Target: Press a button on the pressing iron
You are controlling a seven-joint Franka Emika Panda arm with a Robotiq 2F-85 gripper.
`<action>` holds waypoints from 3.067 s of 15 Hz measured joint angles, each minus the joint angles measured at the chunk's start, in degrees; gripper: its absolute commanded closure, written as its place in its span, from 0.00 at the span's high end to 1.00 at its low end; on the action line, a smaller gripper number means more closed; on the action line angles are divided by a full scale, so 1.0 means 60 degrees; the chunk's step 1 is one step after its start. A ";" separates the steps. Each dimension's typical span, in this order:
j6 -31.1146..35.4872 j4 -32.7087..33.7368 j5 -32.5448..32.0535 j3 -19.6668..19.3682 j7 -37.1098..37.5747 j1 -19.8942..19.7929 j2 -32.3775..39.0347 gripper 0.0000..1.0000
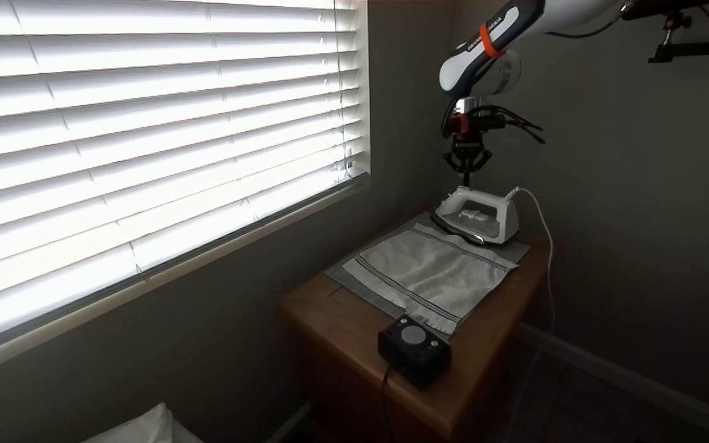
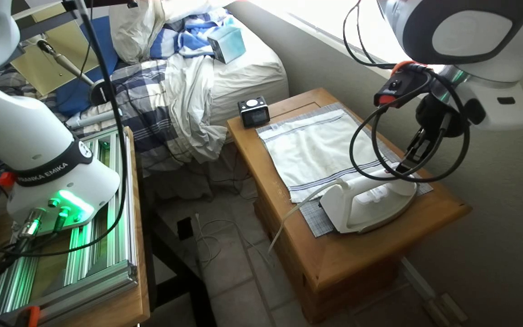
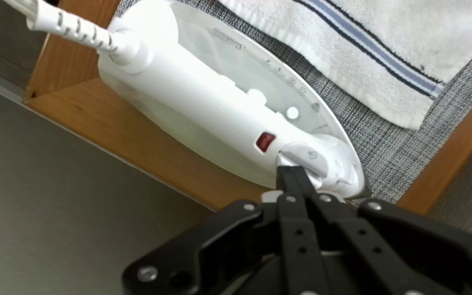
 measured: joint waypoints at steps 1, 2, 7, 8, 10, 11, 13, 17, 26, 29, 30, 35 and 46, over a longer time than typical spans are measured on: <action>-0.0010 0.0019 0.0000 -0.0015 0.0024 0.0010 0.0014 0.00; -0.0017 0.0030 -0.0001 -0.0032 0.0052 0.0026 0.0023 0.00; -0.0022 0.0083 -0.0005 -0.0075 0.0199 0.0059 0.0067 0.00; -0.0022 0.0095 -0.0011 -0.0079 0.0209 0.0064 0.0084 0.00; -0.0018 0.0112 -0.0012 -0.0086 0.0212 0.0070 0.0112 0.00; 0.0006 0.0115 -0.0014 -0.0088 0.0212 0.0072 0.0133 0.00; 0.0032 0.0139 -0.0023 -0.0091 0.0212 0.0080 0.0182 0.00; 0.0020 0.0206 -0.0111 -0.0130 0.0211 0.0149 0.0251 0.00; 0.0401 0.0249 -0.0115 -0.0167 0.0156 0.0188 0.0240 0.00; 0.0692 0.0248 -0.0099 -0.0159 -0.0028 0.0183 0.0031 0.00; 0.0717 0.0234 -0.0095 -0.0149 -0.0116 0.0176 -0.0103 0.00; 0.0366 -0.0207 -0.0101 -0.0100 -0.1271 0.0169 -0.1184 0.46; -0.0080 -0.4008 -0.0406 0.0306 -0.6698 0.0200 -0.5131 1.00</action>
